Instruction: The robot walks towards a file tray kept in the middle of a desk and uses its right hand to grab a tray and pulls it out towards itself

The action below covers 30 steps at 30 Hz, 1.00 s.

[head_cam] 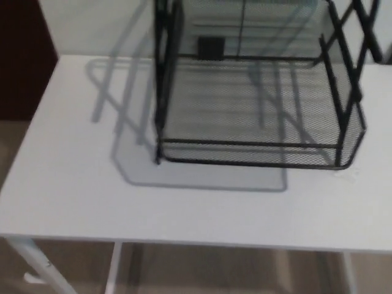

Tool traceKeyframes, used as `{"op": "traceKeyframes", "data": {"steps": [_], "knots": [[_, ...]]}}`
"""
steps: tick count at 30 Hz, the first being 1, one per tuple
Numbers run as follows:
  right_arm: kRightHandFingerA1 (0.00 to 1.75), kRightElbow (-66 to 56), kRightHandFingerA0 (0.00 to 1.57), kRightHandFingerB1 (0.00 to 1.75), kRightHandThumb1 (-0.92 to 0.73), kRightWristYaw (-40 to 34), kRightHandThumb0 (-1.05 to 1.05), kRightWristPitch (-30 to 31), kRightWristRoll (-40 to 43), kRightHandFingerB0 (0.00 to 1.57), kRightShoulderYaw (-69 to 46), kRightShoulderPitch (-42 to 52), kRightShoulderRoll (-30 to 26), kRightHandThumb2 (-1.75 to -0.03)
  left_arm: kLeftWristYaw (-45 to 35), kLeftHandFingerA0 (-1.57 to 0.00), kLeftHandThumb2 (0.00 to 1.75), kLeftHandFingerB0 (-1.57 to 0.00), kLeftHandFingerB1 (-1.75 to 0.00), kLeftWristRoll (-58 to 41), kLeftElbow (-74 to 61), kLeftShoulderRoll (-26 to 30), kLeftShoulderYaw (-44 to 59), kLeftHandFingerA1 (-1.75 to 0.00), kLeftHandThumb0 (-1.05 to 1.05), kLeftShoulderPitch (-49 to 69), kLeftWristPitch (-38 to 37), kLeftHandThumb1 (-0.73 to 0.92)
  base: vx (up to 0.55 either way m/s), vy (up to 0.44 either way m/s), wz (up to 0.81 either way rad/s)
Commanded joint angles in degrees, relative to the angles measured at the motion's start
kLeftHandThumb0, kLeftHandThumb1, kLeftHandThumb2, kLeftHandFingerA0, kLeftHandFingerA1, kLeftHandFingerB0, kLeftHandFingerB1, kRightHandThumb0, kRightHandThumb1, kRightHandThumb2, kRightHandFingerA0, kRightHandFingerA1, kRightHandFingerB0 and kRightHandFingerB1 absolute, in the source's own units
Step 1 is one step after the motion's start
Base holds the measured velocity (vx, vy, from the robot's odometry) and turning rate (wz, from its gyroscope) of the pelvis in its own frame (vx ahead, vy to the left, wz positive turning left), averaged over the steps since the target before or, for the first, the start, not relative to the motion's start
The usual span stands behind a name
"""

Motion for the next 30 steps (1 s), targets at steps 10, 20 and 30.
{"op": "traceKeyframes", "data": {"steps": [10, 20, 30], "knots": [[0.68, 6.67, 0.66, 0.59, -0.4, -0.81, -0.48, -7.6, -0.46, 0.45, 1.72, -1.67, -1.04, -0.77, 0.76, -0.67, 0.57, -0.47, -0.54, 1.22, 2.74, 1.04, -0.13, -0.46, -0.31, -0.24, -3.06, 0.56, 0.03, -0.015, -0.04], [0.64, -21.4, 0.6, 0.56, -0.43, 6.37, -0.49, -16.32, 13.03, 0.43, 2.1, 18.61, -2.67, -0.79, 0.59, -0.62, 0.57, -0.45, -0.54, 1.97, 0.43, 1.84, -0.93, -0.43, -0.34, -0.23, -2.75, 0.57, 0.03, 0.163, 0.1], [0.64, -41.35, 0.63, 0.56, -0.46, 8.09, -0.5, -31.0, 28.11, 0.43, -7.73, 32.26, -6.11, -0.81, 0.55, -0.62, 0.57, -0.45, -0.55, 1.45, 1.35, 1.95, -0.29, -0.44, -0.34, -0.45, -2.77, 0.57, 0.04, -0.024, 0.05]]}}
